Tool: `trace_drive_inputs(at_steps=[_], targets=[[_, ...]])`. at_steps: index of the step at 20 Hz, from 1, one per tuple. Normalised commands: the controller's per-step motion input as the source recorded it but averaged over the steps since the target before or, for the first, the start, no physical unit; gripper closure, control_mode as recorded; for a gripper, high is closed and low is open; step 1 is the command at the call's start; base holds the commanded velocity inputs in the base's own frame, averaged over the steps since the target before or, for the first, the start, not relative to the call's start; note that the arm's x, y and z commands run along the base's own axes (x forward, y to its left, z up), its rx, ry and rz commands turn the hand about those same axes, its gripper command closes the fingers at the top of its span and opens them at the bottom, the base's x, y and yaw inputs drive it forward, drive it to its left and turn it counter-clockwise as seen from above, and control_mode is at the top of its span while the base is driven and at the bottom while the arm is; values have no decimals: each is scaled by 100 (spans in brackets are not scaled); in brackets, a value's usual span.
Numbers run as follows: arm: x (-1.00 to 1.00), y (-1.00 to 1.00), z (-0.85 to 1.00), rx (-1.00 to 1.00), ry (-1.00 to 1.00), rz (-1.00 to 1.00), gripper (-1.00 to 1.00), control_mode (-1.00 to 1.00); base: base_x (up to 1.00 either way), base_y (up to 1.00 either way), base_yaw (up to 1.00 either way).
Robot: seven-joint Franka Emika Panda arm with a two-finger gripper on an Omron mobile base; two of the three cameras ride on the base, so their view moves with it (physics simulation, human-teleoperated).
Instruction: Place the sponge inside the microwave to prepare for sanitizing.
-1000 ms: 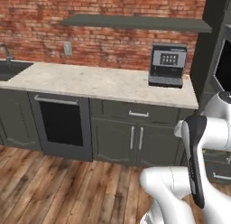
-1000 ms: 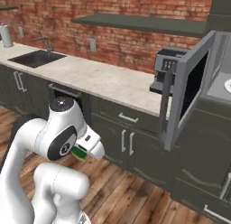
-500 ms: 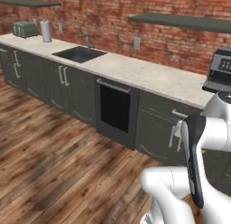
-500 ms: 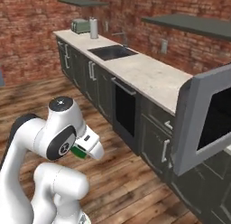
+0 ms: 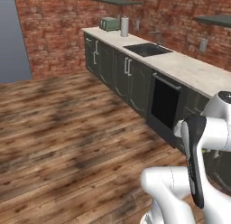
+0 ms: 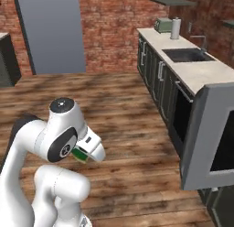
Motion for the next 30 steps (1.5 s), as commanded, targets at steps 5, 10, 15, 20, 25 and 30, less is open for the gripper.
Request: trace_drive_inputs(at_steps=[5, 10, 15, 20, 25, 30], targets=[[0, 0, 0, 0, 0, 0, 100, 100, -55, -39, 62], [0, 0, 0, 0, 0, 0, 100, 100, -75, -44, 39], [0, 0, 0, 0, 0, 0, 100, 100, -89, -24, 14], [0, 0, 0, 0, 0, 0, 100, 100, -78, -3, 10], [0, 0, 0, 0, 0, 0, 100, 100, -74, -4, -4], [0, 0, 0, 0, 0, 0, 100, 100, -40, -3, -65]])
